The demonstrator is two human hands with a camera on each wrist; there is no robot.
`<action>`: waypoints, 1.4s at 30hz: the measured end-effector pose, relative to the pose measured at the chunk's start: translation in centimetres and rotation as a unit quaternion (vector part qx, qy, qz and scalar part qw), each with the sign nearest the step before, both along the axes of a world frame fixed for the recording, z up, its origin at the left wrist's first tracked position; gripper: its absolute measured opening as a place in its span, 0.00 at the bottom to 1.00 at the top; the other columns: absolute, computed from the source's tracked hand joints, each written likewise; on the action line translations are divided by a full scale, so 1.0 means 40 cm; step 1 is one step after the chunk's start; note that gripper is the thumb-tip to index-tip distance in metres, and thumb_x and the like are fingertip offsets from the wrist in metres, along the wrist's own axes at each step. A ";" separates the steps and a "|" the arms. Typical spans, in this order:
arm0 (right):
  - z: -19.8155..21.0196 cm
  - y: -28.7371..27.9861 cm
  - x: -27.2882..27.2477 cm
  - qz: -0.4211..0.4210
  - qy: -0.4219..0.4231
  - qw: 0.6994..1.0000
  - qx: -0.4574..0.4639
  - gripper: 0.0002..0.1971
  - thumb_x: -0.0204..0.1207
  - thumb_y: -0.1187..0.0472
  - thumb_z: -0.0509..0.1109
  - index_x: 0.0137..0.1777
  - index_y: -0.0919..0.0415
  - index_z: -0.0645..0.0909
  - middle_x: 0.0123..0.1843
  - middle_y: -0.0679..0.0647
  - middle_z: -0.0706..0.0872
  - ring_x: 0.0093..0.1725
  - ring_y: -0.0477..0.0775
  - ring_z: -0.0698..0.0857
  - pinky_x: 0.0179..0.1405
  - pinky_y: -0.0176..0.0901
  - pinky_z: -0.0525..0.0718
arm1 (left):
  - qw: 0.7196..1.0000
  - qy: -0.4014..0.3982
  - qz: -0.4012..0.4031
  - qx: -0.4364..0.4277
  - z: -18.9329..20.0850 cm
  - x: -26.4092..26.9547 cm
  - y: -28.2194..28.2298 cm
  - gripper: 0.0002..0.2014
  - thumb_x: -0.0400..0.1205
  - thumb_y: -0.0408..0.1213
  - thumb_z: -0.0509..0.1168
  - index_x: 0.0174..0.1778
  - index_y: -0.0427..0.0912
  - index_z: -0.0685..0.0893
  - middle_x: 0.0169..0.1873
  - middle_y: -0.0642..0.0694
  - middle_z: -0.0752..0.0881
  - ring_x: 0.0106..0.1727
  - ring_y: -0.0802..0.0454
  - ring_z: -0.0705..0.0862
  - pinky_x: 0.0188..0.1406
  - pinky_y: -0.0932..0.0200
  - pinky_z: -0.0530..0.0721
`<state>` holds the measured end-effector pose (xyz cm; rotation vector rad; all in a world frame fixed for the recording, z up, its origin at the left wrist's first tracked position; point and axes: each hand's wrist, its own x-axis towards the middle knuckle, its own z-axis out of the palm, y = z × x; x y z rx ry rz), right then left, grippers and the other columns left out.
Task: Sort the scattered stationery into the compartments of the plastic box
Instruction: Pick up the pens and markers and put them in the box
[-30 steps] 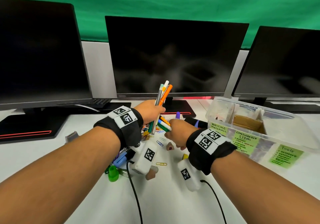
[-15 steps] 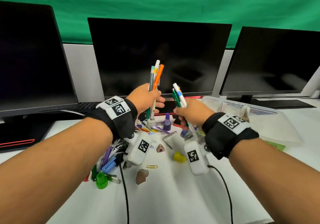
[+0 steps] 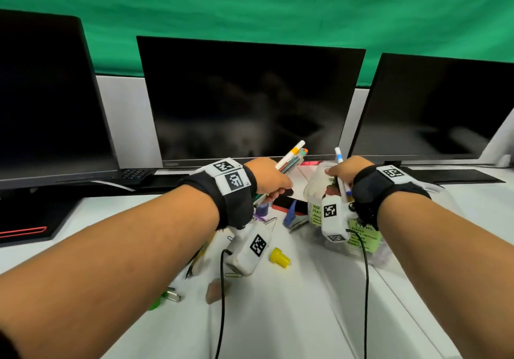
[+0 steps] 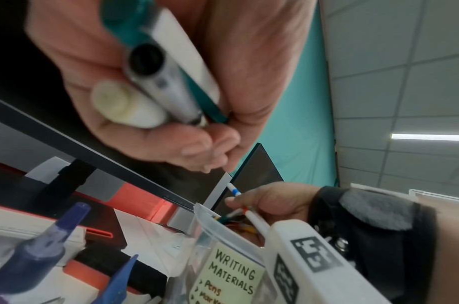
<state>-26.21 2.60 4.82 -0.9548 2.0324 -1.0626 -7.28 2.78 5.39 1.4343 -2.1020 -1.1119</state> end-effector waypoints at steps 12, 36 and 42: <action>0.014 0.008 -0.014 0.087 0.229 0.968 0.059 0.21 0.81 0.68 0.62 0.73 0.70 0.72 0.72 0.64 0.76 0.71 0.62 0.78 0.29 0.35 0.76 | 0.999 -0.011 0.015 0.037 -0.005 -0.065 0.009 0.06 0.83 0.35 0.64 0.41 0.41 0.75 0.26 0.49 0.76 0.22 0.58 0.72 0.20 0.68 0.75; -0.069 0.210 -0.048 0.218 0.376 0.897 0.079 0.17 0.79 0.47 0.66 0.63 0.53 0.81 0.55 0.50 0.87 0.52 0.53 0.84 0.55 0.45 0.82 | 0.984 -0.147 -0.045 -0.093 -0.004 -0.240 -0.018 0.10 0.78 0.40 0.65 0.31 0.43 0.80 0.25 0.50 0.84 0.24 0.55 0.77 0.24 0.65 0.74; -0.089 0.217 -0.028 0.213 0.463 0.859 0.055 0.17 0.83 0.52 0.62 0.31 0.49 0.70 0.29 0.42 0.70 0.39 0.53 0.76 0.30 0.35 0.68 | 0.975 -0.165 -0.042 -0.143 -0.025 -0.286 -0.032 0.14 0.81 0.44 0.66 0.56 0.37 0.85 0.45 0.43 0.84 0.47 0.47 0.85 0.50 0.56 0.84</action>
